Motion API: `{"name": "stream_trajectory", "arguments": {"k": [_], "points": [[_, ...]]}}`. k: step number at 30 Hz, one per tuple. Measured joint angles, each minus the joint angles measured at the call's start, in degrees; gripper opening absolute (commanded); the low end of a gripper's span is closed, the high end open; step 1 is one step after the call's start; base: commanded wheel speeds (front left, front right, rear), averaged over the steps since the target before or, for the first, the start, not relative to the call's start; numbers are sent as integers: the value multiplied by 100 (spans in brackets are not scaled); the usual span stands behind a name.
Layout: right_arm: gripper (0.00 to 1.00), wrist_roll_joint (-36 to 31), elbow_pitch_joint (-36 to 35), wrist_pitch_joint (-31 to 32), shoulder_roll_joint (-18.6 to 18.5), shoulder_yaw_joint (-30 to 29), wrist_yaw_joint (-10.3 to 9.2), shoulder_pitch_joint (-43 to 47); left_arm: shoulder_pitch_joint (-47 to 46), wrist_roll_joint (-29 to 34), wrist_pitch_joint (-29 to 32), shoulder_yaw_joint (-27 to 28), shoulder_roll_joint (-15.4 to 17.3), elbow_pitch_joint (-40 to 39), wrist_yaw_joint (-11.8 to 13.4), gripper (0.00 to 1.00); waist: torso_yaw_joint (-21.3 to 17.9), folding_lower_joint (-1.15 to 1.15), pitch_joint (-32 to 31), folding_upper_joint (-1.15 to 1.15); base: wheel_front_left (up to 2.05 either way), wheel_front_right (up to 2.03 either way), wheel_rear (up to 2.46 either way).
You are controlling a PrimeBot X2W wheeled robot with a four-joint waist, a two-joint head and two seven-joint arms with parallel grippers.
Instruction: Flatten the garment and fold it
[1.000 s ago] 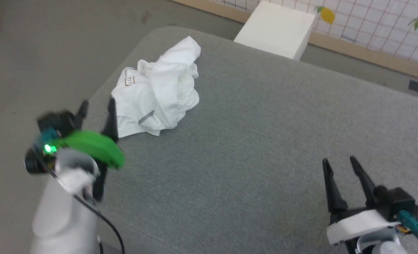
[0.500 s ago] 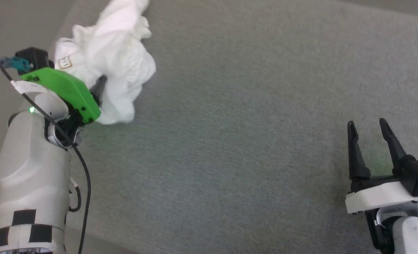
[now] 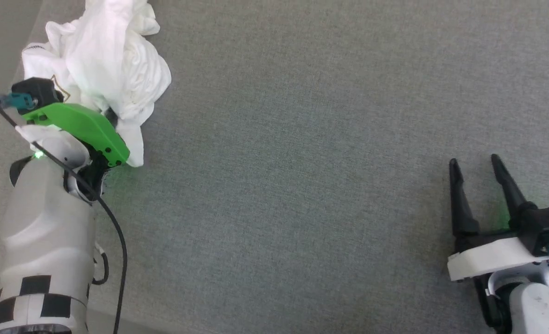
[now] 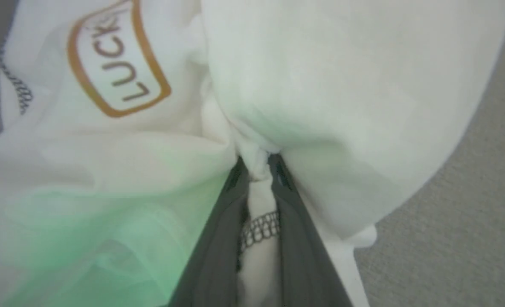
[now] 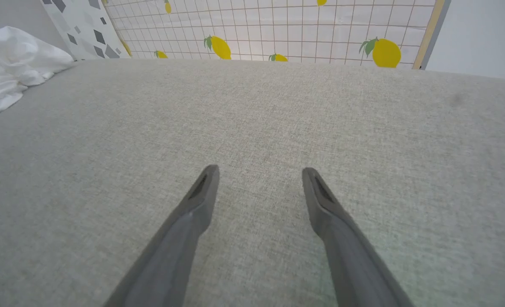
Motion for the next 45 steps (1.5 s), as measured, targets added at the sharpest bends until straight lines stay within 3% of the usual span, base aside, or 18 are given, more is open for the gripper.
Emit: {"name": "stream_trajectory", "arguments": {"k": [7,11,17,24,27,30,36,41,45], "points": [[100,361,408,-179,2,283,0,-2,-476,170,-965,-21,223,-321,-82,0,-33,0,-462,0,0,0,0],[100,666,745,-356,1,454,0,-3,-1063,261,-1128,-214,393,-750,-182,0,-189,0,-769,0,0,0,0],[100,1011,1159,-513,2,560,0,18,-1765,254,-857,-628,370,-1308,-253,0,-675,-1,-1160,0,0,0,0],[100,1163,1339,-556,-2,489,0,73,-2176,-403,-252,-1122,-134,-1950,-261,0,-1342,-1,-1554,0,0,0,0],[100,1225,1308,-556,-2,438,0,87,-2150,-669,37,-1444,-183,-2208,-263,0,-1600,-1,-1692,0,0,0,0],[100,1280,1291,-556,-4,390,0,164,-1835,-821,205,-1708,-241,-2343,-264,0,-1800,-1,-1835,0,0,0,0],[100,1314,1292,-556,-4,334,0,418,187,-1258,559,-2461,-882,-2124,-264,0,-1974,-1,-2141,0,0,0,0],[100,1301,1284,-556,-5,333,0,479,1427,-1092,989,-3495,-956,-1586,-264,0,-1973,-1,-2239,0,0,0,0],[100,1301,1270,-556,-3,335,0,478,1908,-1196,1244,-3813,-1021,-1306,-263,0,-1916,-1,-2243,0,0,0,0]]}}
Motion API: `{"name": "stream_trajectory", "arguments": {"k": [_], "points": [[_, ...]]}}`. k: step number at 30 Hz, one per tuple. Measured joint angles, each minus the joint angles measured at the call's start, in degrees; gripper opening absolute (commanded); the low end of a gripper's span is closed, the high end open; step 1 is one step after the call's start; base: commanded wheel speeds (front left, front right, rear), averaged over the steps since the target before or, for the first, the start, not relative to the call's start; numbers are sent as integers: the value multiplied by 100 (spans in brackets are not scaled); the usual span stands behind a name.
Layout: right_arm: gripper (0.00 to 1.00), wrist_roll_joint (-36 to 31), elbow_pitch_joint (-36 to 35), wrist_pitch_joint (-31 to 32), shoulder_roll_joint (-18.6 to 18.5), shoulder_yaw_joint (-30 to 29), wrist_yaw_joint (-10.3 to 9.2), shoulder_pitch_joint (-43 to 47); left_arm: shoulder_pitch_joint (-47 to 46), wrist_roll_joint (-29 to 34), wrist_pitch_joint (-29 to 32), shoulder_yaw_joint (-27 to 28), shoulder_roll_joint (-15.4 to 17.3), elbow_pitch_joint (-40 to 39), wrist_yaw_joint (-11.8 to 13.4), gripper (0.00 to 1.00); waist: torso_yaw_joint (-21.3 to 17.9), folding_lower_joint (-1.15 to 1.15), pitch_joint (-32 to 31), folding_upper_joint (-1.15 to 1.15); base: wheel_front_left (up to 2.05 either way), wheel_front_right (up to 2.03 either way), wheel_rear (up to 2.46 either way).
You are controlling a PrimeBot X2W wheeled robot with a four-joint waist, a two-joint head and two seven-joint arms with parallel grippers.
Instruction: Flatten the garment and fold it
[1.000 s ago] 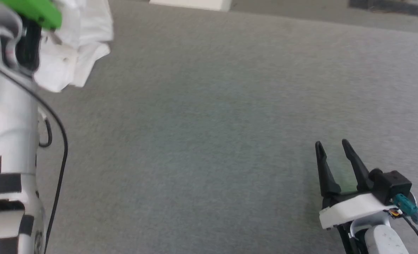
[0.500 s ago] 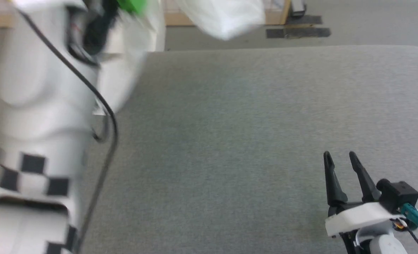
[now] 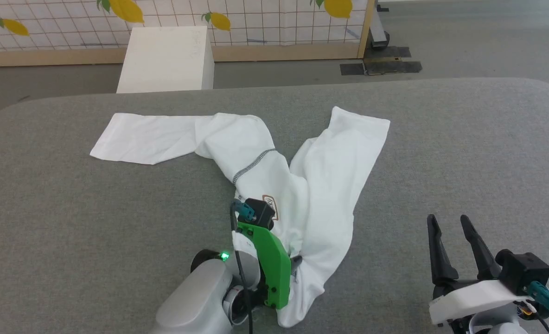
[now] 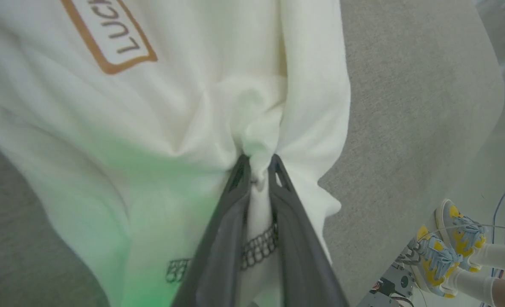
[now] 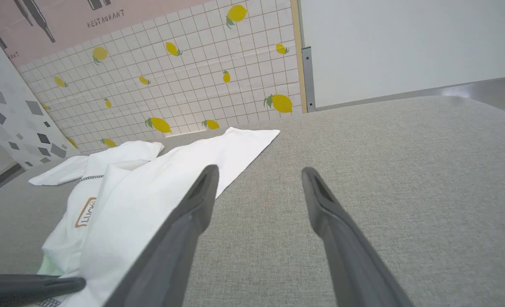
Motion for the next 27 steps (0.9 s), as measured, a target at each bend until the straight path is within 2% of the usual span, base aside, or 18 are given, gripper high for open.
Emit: {"name": "stream_trajectory", "arguments": {"k": [1,2,7,10,12,16,19,21,25,27], "points": [[100,1,-4,0,-1,7,0,0,32,-77,-1,33,-21,-3,5,9,14,0,-4,0,0,0,0],[100,2,-7,0,-1,14,0,0,42,-135,-12,58,-31,-26,7,100,23,0,-9,0,0,0,0],[100,27,-1,0,-1,-12,0,19,64,-600,-481,542,-62,-491,100,100,104,0,-92,0,0,0,0],[100,49,14,0,-1,-34,0,113,58,-809,-821,1004,-10,-886,263,100,184,0,-168,0,0,0,0],[100,63,26,0,0,-36,0,174,58,-806,-1121,1238,145,-1132,341,100,234,0,-231,0,0,0,0],[100,63,58,0,2,-57,0,214,141,-622,-2170,1791,608,-1621,399,100,357,0,-356,0,0,0,0],[100,63,123,0,1,-62,0,251,472,-238,-3205,2111,929,-1890,441,100,431,0,-455,0,0,0,0],[100,63,174,0,1,-78,0,279,800,204,-3804,2205,1166,-1960,600,100,487,0,-509,0,0,0,0],[100,56,300,-1,1,-90,0,292,1406,1228,-4073,2275,1466,-2246,906,100,583,0,-586,0,0,0,0],[100,58,412,-1,1,-81,0,296,1707,1646,-4080,2404,1414,-2591,1122,100,617,0,-613,0,0,0,0]]}}
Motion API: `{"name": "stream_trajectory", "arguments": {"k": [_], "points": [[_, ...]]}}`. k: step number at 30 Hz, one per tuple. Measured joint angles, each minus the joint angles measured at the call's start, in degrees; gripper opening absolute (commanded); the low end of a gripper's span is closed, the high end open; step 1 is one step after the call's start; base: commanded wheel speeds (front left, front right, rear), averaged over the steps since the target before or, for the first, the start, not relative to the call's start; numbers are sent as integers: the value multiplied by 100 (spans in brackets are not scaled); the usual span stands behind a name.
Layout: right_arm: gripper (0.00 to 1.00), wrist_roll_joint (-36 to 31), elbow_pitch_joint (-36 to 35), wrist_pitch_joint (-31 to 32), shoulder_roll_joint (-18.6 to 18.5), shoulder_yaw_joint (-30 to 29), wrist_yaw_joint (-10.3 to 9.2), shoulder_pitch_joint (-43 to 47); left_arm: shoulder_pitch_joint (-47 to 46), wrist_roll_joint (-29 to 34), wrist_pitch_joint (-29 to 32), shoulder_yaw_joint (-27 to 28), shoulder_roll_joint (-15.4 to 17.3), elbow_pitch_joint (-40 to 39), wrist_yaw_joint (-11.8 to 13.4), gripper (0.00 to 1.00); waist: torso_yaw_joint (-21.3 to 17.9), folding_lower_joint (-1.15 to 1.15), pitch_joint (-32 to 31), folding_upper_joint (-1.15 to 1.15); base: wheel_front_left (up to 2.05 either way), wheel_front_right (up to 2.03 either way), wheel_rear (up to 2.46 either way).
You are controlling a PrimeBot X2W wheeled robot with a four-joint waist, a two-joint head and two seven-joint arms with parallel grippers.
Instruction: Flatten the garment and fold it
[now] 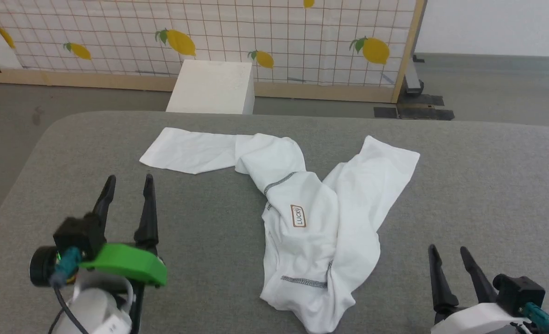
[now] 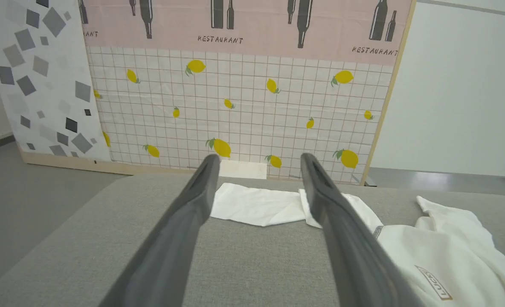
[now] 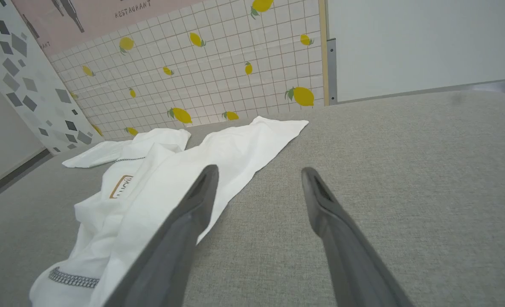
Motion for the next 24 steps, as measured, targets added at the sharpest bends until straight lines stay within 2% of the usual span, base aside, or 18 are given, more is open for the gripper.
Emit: {"name": "stream_trajectory", "arguments": {"k": [4,9,10,16,22,24], "points": [[100,4,318,58,0,7,0,4,640,509,-20,112,-335,-385,126,100,61,0,-11,0,0,0,0],[100,-2,578,560,0,25,0,-159,1062,649,-20,304,-731,-463,121,100,84,0,60,0,0,0,0],[100,-107,713,1371,0,40,0,-701,1129,750,-20,501,-906,-541,83,100,90,0,146,0,0,0,0],[100,-764,1082,3378,-7,286,0,-2033,1117,978,-20,665,-1135,-630,-170,100,191,0,343,0,0,0,0],[100,-1500,1638,4668,0,543,0,-2750,1019,1167,-20,691,-1321,-657,-428,100,430,0,576,0,0,0,0],[100,-1538,1894,5079,-2,599,0,-2794,957,1171,-21,710,-1382,-624,-492,100,548,0,649,0,0,0,0]]}}
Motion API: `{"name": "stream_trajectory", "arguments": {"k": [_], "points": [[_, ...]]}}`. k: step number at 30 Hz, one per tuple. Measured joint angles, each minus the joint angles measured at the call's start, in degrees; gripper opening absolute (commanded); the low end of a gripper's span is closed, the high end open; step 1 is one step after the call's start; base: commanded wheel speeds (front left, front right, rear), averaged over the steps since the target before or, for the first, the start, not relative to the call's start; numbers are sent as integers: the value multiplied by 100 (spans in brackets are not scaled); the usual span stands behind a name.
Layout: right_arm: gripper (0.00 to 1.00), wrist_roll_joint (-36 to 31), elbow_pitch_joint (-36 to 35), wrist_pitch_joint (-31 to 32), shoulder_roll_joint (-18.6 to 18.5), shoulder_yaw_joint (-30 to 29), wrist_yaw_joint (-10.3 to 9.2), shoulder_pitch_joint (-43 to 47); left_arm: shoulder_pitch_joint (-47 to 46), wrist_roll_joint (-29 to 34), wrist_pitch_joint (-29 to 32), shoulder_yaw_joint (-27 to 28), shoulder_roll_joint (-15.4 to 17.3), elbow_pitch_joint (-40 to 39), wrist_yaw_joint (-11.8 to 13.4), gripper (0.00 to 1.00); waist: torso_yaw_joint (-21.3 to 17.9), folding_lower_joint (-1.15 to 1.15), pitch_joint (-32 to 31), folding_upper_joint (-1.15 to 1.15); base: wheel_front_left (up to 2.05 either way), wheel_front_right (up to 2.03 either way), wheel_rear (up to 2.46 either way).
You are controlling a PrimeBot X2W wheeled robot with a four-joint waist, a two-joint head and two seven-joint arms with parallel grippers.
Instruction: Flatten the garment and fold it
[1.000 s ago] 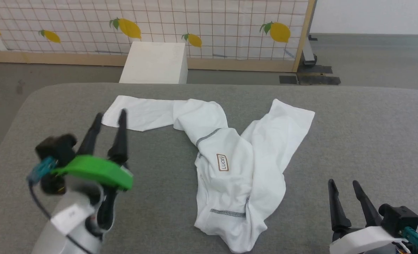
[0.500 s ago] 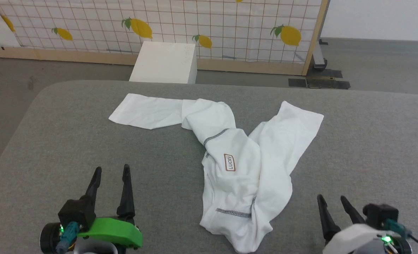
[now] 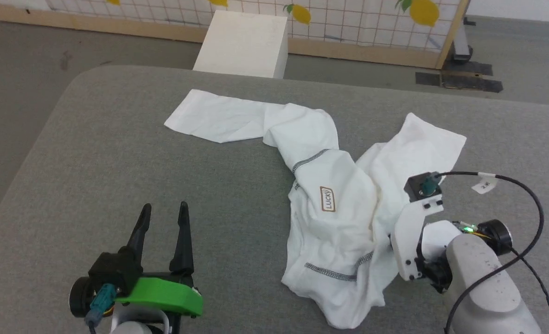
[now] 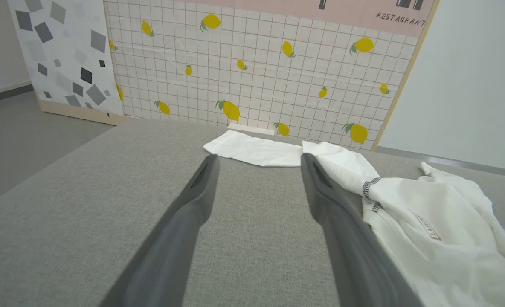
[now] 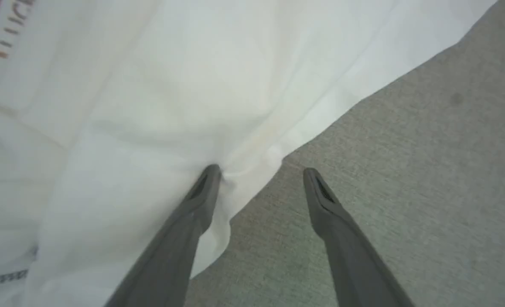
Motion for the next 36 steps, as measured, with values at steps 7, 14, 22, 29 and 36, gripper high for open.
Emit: {"name": "stream_trajectory", "arguments": {"k": [7,14,22,29,36], "points": [[27,-15,174,513,-69,122,-2,-110,-32,42,0,82,-76,97,-138,100,336,0,221,0,0,0,0],[0,212,-133,108,-56,-299,3,-66,-32,64,1,154,-98,133,-214,100,360,0,266,0,0,0,0],[0,49,-939,255,-1365,-1924,2,271,-57,100,1,142,-105,108,-241,100,153,0,183,0,0,0,0],[100,-549,-1163,87,-1315,-3339,1,642,-118,85,1,100,-112,171,-272,100,114,0,196,0,0,0,0],[100,-220,-1974,-1393,-572,-3583,1,582,-113,77,1,157,-115,230,-296,100,85,0,115,0,0,0,0]]}}
